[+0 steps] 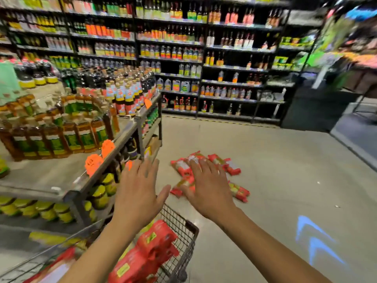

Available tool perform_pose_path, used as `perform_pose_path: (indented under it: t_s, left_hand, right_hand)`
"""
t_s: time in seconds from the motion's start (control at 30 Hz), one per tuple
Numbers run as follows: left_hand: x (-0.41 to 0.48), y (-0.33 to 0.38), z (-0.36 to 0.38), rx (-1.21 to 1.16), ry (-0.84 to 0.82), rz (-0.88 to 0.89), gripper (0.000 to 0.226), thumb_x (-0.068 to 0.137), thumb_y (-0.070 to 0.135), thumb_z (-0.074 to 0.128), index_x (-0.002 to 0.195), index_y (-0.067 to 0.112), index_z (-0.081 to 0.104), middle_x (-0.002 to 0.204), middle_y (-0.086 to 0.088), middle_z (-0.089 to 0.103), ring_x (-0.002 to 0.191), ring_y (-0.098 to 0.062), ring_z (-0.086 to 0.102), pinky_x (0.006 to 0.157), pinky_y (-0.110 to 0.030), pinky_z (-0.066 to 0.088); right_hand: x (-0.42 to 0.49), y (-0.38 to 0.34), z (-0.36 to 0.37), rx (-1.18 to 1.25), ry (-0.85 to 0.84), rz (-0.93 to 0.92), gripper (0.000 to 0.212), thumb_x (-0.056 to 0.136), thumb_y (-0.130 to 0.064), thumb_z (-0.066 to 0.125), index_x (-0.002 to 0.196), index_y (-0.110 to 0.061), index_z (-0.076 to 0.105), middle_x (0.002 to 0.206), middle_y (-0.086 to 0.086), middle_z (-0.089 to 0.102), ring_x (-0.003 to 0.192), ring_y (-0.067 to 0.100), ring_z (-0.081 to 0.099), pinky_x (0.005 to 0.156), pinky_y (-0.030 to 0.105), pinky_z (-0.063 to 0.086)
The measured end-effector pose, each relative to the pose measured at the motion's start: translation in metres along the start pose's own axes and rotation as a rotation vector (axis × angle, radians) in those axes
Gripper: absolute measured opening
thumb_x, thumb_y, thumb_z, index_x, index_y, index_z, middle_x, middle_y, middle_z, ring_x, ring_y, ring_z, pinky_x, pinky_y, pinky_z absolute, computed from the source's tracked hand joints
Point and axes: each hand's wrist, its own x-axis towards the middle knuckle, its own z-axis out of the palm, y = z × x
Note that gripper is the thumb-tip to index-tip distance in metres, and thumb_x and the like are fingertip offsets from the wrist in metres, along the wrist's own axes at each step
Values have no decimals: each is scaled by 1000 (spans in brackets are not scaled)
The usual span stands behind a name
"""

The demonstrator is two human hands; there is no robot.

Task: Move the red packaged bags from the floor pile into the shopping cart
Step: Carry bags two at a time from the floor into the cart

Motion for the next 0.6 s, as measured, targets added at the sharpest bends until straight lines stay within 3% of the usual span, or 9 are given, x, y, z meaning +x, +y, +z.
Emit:
perform_pose_path:
  t_s: [0.27,0.43,0.6]
  left_hand:
    - [27,100,13,-134,16,235,74,86,59,44,139,8,56,140,-16,57,126,-40,54,103,-58,43]
    - [38,165,27,-180,22,337,71,86,57,45,137,9,56,138,-15,59,122,-39,56,101,-55,43]
    - [37,230,36,-169,-28,400,76,88,59,40,145,10,51,143,-15,57,132,-36,52,107,-52,43]
  right_hand:
    - [-55,94,-47,-79,69,239,71,93,-64,40,152,-25,37,154,6,45,139,29,43,114,49,30]
    - [-95,148,-55,-103,93,386,69,89,-64,50,140,-17,55,135,9,63,122,31,60,103,51,46]
    - [-129,207,-67,-83,80,437,77,88,-67,31,145,-19,51,143,10,58,130,32,55,109,50,40]
